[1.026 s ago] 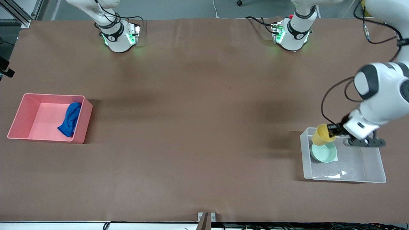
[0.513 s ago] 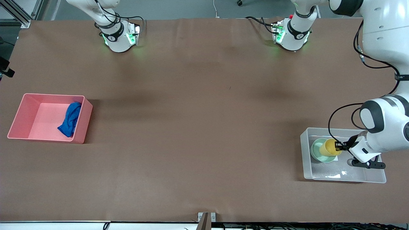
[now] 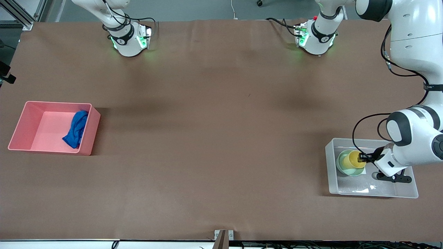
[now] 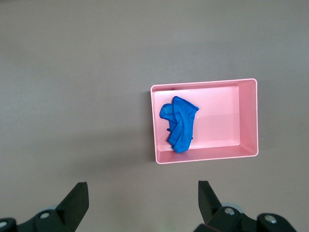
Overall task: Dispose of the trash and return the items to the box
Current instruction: 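Carry the yellow cup with the left gripper into the green bowl, then open the left gripper and lift it away from the cup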
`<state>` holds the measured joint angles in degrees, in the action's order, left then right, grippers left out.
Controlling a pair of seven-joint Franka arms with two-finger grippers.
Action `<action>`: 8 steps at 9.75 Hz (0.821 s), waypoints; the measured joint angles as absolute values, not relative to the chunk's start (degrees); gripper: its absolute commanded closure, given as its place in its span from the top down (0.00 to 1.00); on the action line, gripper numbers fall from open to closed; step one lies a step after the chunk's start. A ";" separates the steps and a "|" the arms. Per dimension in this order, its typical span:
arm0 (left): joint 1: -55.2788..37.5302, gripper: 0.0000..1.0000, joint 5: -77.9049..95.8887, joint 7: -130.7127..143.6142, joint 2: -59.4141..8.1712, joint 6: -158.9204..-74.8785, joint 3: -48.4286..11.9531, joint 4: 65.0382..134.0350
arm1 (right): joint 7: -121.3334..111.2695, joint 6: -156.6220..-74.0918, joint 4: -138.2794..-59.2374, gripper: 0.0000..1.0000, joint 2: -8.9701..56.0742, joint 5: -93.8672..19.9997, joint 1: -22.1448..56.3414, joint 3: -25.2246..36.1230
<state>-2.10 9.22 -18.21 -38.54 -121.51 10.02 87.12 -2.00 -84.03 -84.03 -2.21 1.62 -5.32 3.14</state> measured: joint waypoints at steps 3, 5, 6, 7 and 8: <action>-2.35 1.00 9.21 -18.22 -32.89 -121.94 9.84 86.76 | -2.01 -84.02 -84.03 1.00 -2.21 1.62 -5.32 3.13; -2.32 1.00 9.21 -18.39 -22.58 -130.02 9.81 97.34 | -2.01 -84.02 -84.04 1.00 -2.20 1.62 -5.31 3.12; -2.32 1.00 9.21 -18.85 -17.20 -133.07 9.43 104.11 | -2.02 -84.02 -84.03 1.00 -2.20 1.62 -5.31 3.12; -2.31 1.00 9.21 -18.95 -12.36 -133.55 8.48 108.90 | -2.02 -84.02 -84.03 1.00 -2.20 1.62 -5.31 3.12; -2.30 1.00 9.21 -18.90 -8.16 -131.01 6.97 111.01 | -2.02 -84.02 -84.03 1.00 -2.20 1.62 -5.31 3.13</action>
<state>-2.30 9.21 -18.90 -8.16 -131.01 6.97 111.01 -2.02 -84.02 -84.03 -2.20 1.62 -5.31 3.13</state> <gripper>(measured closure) 0.000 0.000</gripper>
